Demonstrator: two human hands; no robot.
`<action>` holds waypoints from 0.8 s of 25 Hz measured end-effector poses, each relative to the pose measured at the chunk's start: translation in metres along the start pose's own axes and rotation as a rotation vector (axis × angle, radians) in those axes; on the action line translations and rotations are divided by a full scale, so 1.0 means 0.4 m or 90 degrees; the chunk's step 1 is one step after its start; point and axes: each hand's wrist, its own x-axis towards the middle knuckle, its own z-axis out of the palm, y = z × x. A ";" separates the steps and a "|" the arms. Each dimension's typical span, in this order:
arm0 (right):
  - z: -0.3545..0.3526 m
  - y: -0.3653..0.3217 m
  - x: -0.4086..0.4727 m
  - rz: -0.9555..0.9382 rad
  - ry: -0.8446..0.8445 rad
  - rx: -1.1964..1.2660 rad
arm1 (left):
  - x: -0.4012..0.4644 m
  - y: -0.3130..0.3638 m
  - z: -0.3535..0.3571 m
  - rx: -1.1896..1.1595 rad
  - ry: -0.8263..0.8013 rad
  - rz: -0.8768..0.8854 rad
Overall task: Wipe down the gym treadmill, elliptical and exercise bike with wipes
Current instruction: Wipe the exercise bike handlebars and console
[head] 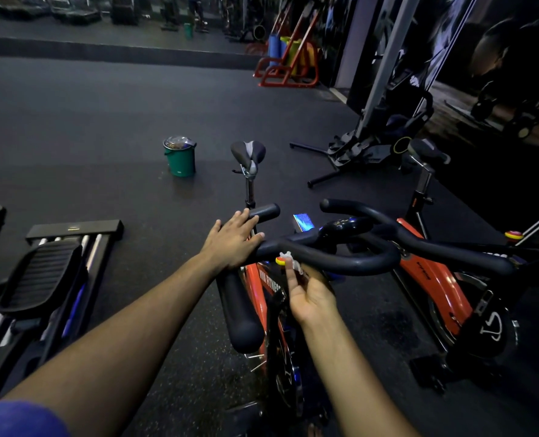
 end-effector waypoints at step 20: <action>-0.094 -0.330 0.033 -0.207 0.094 -0.078 | 0.007 -0.002 0.004 0.046 -0.012 0.007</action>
